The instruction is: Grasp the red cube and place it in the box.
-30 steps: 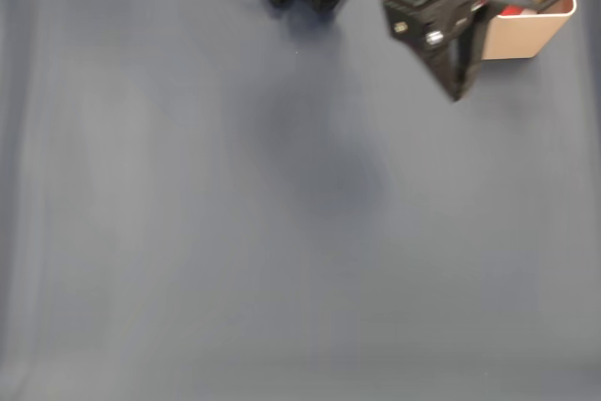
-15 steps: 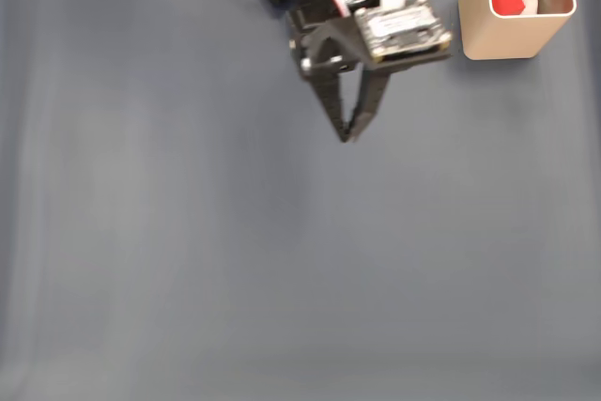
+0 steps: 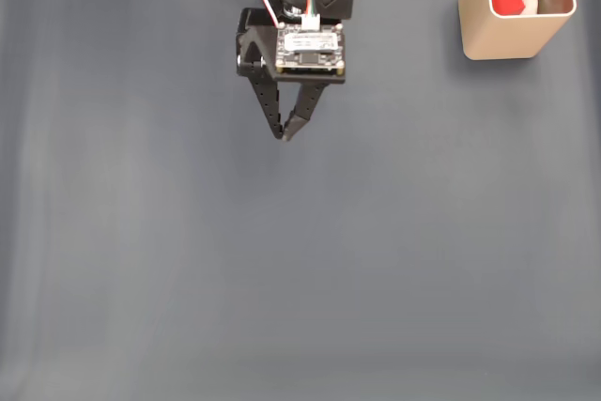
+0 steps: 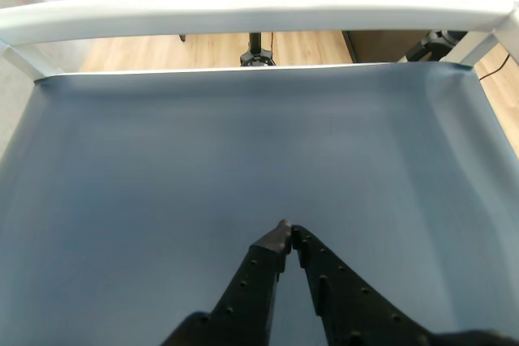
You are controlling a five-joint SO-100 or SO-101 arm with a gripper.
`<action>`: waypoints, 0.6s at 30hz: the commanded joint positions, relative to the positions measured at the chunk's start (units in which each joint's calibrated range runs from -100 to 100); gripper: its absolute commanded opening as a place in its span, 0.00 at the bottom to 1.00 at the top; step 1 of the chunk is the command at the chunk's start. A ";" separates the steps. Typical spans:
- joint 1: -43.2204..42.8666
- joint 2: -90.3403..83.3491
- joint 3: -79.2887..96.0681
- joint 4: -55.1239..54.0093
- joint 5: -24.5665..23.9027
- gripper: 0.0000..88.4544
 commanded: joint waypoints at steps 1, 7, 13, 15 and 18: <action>0.96 -5.26 6.61 -3.49 -0.24 0.00; -0.25 -12.70 19.28 -7.10 -0.15 0.00; -1.46 -19.71 29.31 -7.67 -0.39 0.00; -1.46 -21.62 32.05 -7.67 -0.44 0.00; -1.46 -24.04 35.69 -7.59 -0.54 0.00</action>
